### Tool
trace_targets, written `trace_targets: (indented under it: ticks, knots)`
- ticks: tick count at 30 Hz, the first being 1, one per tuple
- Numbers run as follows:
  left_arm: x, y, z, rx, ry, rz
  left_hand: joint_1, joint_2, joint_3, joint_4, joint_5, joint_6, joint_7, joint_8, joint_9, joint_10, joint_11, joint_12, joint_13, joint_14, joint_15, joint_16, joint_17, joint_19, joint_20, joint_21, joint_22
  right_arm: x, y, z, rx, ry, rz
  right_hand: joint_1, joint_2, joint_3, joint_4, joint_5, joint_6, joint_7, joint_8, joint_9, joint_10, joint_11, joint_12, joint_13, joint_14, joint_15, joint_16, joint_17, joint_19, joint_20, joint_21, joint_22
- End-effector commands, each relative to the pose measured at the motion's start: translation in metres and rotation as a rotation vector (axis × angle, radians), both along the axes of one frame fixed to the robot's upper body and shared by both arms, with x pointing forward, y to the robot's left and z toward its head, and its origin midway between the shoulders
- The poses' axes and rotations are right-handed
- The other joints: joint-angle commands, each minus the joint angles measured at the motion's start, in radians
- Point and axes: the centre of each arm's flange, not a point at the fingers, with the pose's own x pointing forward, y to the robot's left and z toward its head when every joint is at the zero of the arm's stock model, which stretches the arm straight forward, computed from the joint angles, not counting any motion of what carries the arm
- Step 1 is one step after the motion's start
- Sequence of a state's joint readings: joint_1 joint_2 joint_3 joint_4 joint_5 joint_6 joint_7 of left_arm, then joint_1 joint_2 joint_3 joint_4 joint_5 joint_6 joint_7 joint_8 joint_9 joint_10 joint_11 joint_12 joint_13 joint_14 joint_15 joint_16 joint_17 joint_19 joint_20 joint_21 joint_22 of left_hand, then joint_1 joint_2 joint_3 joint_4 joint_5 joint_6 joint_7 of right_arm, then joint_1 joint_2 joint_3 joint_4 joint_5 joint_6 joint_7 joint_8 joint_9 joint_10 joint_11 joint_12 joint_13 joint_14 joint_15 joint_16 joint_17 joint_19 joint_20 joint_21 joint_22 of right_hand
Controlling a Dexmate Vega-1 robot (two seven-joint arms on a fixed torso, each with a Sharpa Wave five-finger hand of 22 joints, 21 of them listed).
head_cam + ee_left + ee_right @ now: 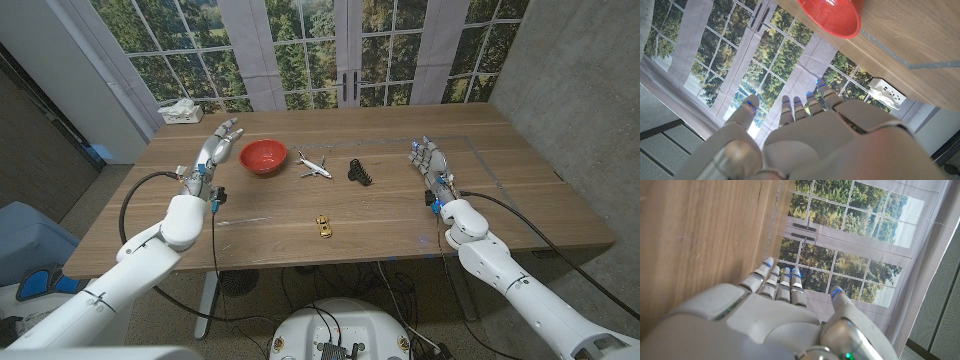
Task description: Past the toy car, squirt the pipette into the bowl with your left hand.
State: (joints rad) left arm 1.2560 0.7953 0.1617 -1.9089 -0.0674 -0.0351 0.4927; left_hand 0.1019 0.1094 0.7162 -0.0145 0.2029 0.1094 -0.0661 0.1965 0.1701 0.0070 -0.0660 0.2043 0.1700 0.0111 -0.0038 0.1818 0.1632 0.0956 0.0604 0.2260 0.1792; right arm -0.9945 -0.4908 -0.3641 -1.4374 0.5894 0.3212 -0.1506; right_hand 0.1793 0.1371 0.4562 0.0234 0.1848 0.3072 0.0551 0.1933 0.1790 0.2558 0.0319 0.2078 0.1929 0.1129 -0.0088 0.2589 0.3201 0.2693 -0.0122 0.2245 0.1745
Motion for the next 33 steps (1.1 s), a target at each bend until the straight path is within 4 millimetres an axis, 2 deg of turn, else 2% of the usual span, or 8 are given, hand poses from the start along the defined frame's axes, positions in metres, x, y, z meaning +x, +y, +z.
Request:
trace_targets:
  ticks: [1, 24, 33]
  knots:
    - [-0.014, 0.004, 0.004, 0.072, -0.008, 0.070, 0.012, 0.036, 0.003, -0.007, -0.004, 0.011, -0.004, 0.000, 0.005, 0.009, -0.004, 0.000, 0.004, 0.009, -0.001, -0.002, 0.002, 0.008, 0.001, 0.004, 0.003, -0.002, 0.008, -0.003, 0.007, -0.014, -0.001, 0.004, 0.013, 0.001, -0.008, -0.003, 0.008, 0.000, 0.006, 0.004, 0.008, 0.000, 0.003, 0.004, 0.007, 0.002, 0.005, 0.000, 0.007, 0.004, -0.004, 0.003]
    - [-0.058, 0.018, -0.008, 0.151, 0.067, 0.182, 0.015, 0.038, 0.004, -0.019, -0.006, 0.012, -0.005, -0.005, 0.006, 0.014, -0.006, -0.003, 0.004, 0.011, -0.002, -0.004, 0.002, 0.010, 0.003, 0.001, 0.003, -0.004, 0.023, -0.002, -0.008, -0.045, 0.005, 0.009, 0.013, 0.001, -0.019, -0.005, 0.012, -0.001, 0.005, 0.005, 0.011, 0.001, 0.002, 0.005, 0.008, 0.004, 0.003, -0.003, 0.007, 0.007, -0.008, 0.003]
    - [-0.067, 0.019, -0.009, 0.213, 0.109, 0.207, 0.015, 0.039, 0.004, -0.021, -0.007, 0.011, -0.006, -0.007, 0.006, 0.021, -0.004, -0.002, 0.004, 0.011, -0.002, -0.005, 0.003, 0.009, 0.003, 0.000, 0.004, -0.003, 0.029, 0.000, -0.008, -0.055, 0.009, 0.010, 0.013, 0.000, -0.021, -0.005, 0.012, -0.001, 0.005, 0.005, 0.013, 0.001, 0.002, 0.005, 0.008, 0.005, 0.003, -0.003, 0.008, 0.007, -0.008, 0.003]
